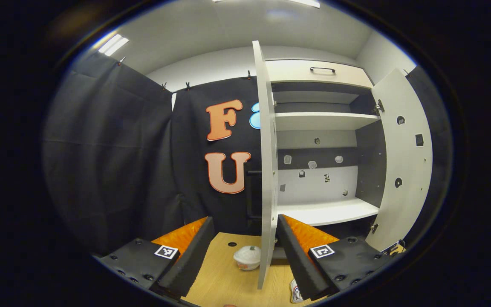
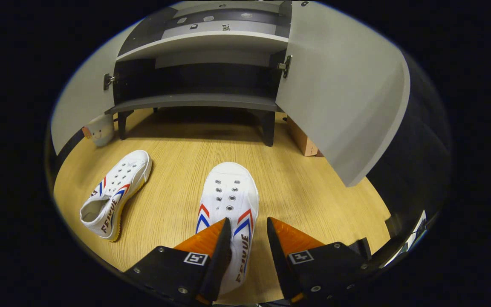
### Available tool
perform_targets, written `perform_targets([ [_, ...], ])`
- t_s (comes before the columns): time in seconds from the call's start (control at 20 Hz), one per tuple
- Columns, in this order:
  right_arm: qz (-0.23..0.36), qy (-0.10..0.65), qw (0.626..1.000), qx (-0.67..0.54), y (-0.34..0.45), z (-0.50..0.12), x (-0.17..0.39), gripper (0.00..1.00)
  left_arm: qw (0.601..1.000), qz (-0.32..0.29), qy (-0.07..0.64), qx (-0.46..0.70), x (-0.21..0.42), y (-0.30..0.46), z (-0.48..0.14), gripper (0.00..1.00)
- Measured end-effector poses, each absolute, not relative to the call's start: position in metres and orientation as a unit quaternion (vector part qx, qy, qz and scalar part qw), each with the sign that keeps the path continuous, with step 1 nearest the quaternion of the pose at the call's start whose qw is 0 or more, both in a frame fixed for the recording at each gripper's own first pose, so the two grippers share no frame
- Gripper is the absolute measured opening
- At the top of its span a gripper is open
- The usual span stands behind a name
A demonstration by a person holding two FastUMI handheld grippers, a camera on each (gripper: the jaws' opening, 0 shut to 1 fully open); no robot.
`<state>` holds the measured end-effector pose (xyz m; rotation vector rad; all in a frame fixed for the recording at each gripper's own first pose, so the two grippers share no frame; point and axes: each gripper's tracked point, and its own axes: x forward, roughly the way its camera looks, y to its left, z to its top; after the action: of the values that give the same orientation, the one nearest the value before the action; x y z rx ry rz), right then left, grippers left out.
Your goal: Grab one shoe with the right hand and put it into the shoe cabinet, grab the other shoe with the left hand and put it into the shoe cabinet; then close the right door with the right hand and the left door with the left hand.
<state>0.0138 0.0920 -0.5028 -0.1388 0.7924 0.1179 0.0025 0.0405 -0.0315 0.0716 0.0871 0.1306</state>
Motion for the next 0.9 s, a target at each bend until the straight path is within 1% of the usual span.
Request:
perform_targets([
  [0.05,0.059,0.386,0.918,-0.071,0.093,-0.506,0.014,0.48,0.996,0.065,0.045,0.036,0.003,0.040,-0.033,0.96],
  [0.15,0.058,0.396,0.914,-0.069,0.093,-0.509,0.012,0.43,0.996,0.063,0.048,0.036,0.003,0.039,-0.036,0.96],
  [0.2,0.056,0.402,0.912,-0.060,0.094,-0.510,0.011,0.38,0.996,0.062,0.050,0.035,0.004,0.038,-0.037,0.96],
  [0.25,0.054,0.408,0.910,-0.050,0.094,-0.510,0.010,0.41,0.996,0.060,0.050,0.035,0.004,0.038,-0.038,0.96],
  [0.45,0.054,0.425,0.902,-0.045,0.092,-0.518,0.008,0.40,0.996,0.060,0.055,0.032,0.005,0.038,-0.045,0.96],
  [0.5,0.055,0.432,0.899,-0.049,0.093,-0.521,0.008,0.40,0.996,0.060,0.056,0.030,0.006,0.038,-0.046,0.94],
  [0.55,0.056,0.434,0.898,-0.049,0.095,-0.521,0.008,0.40,0.996,0.059,0.057,0.029,0.006,0.038,-0.047,0.97],
  [0.7,0.053,0.443,0.894,-0.050,0.095,-0.523,0.008,0.39,0.996,0.057,0.057,0.028,0.006,0.037,-0.048,0.97],
  [0.8,0.047,0.445,0.892,-0.066,0.092,-0.525,0.009,0.31,0.996,0.054,0.058,0.028,0.007,0.034,-0.049,0.97],
  [0.9,0.038,0.442,0.892,-0.087,0.090,-0.529,0.009,0.12,0.997,0.050,0.058,0.028,0.007,0.031,-0.049,0.97],
])
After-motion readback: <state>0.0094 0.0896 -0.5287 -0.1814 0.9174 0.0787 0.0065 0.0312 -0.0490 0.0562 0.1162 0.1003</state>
